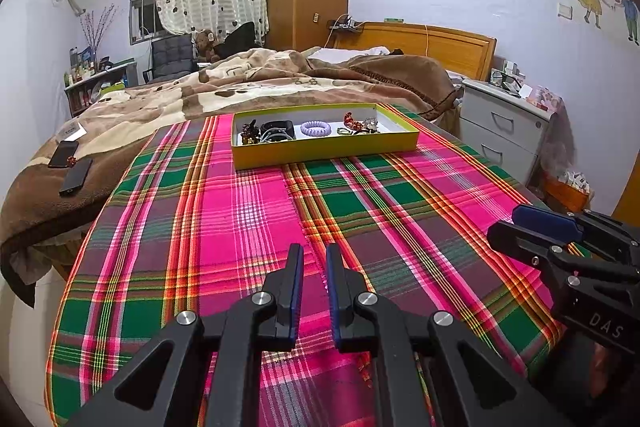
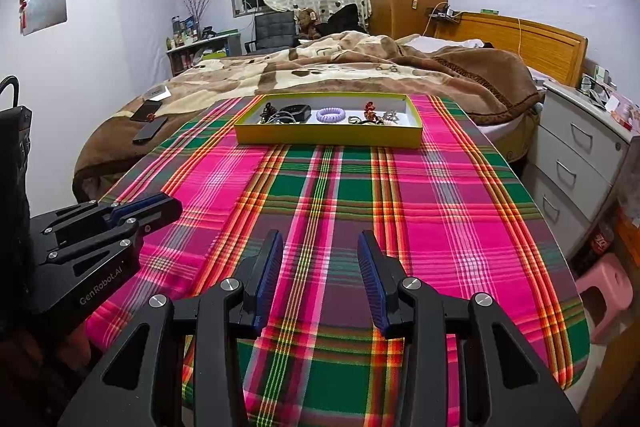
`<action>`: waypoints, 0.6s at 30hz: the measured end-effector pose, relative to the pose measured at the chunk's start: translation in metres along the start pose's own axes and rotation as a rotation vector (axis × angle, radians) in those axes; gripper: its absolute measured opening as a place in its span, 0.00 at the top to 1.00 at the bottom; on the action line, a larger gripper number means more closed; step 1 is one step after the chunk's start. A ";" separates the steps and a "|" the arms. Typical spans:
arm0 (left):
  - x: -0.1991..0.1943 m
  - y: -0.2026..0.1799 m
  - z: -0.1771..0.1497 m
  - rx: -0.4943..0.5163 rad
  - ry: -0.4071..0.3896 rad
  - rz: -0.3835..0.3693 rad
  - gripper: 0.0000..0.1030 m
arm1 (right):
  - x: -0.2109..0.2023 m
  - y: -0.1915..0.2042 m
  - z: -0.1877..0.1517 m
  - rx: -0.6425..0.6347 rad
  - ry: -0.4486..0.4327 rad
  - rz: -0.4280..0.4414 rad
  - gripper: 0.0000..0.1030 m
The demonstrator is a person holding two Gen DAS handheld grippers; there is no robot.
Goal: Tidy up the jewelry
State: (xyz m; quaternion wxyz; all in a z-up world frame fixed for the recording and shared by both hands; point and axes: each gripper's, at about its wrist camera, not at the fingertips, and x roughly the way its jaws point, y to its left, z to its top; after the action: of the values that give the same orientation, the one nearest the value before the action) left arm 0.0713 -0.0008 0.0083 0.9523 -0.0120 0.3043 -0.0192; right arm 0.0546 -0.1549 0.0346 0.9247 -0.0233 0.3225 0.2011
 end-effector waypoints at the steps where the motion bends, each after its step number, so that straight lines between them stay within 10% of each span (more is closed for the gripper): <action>1: 0.000 0.000 0.001 0.000 0.000 0.001 0.90 | 0.000 0.000 0.000 0.000 0.000 0.000 0.61; 18: 0.001 -0.007 -0.003 0.007 0.006 -0.004 0.90 | 0.000 0.002 -0.001 0.000 0.002 0.001 0.61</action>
State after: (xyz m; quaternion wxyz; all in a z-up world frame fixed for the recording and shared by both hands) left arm 0.0699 -0.0073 0.0059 0.9514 -0.0094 0.3069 -0.0223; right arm 0.0537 -0.1536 0.0343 0.9242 -0.0233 0.3234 0.2016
